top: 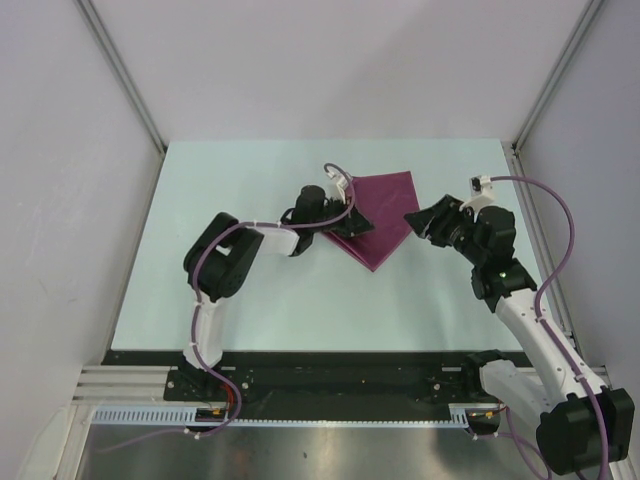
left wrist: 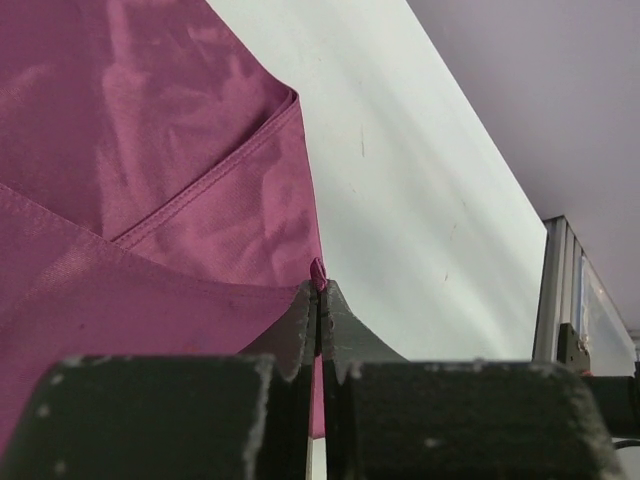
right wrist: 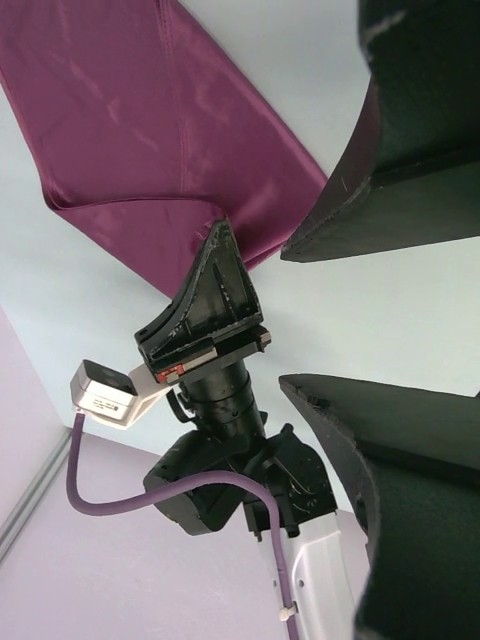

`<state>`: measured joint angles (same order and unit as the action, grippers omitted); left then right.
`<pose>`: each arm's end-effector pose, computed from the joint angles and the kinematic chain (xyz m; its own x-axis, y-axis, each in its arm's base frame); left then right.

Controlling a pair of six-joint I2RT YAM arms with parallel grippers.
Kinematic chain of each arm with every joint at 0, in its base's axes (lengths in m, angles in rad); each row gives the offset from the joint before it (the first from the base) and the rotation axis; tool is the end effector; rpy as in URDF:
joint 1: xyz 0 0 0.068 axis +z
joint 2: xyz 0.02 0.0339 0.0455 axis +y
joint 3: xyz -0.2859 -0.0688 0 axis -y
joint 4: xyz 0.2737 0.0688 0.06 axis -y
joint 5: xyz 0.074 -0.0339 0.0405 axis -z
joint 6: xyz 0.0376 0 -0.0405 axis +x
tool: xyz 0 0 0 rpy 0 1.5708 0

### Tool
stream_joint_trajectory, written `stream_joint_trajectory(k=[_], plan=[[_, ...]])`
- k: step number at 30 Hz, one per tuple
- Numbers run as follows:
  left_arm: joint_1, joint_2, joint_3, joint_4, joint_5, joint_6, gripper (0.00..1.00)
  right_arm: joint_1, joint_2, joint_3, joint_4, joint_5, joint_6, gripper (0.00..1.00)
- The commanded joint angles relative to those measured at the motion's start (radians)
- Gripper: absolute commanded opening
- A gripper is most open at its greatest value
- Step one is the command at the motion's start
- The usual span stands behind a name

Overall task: Fold the napkin, place the utensils inside, and roll it up
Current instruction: Fold the napkin

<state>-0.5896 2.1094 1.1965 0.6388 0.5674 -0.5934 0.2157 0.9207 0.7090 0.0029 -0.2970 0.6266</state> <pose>0.3904 -0.2855 0.1504 -0.6892 -0.1063 -0.7167 0.6194 0.4268 -0.6589 0.2269 0.0610 0.3194 -0.4480 0.4759 -0.7569 -0.2736 0.7330 0.6228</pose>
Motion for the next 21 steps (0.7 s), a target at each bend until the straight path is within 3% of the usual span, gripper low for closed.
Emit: stream_joint_trajectory(k=[1,21], plan=[[-0.021,0.008,-0.009,-0.016,0.038,0.087,0.00,-0.007,-0.023,-0.008,0.002,-0.004,-0.018,0.54],[-0.088,0.009,-0.080,-0.060,0.034,0.172,0.00,-0.009,-0.014,-0.020,0.014,-0.007,-0.004,0.54]])
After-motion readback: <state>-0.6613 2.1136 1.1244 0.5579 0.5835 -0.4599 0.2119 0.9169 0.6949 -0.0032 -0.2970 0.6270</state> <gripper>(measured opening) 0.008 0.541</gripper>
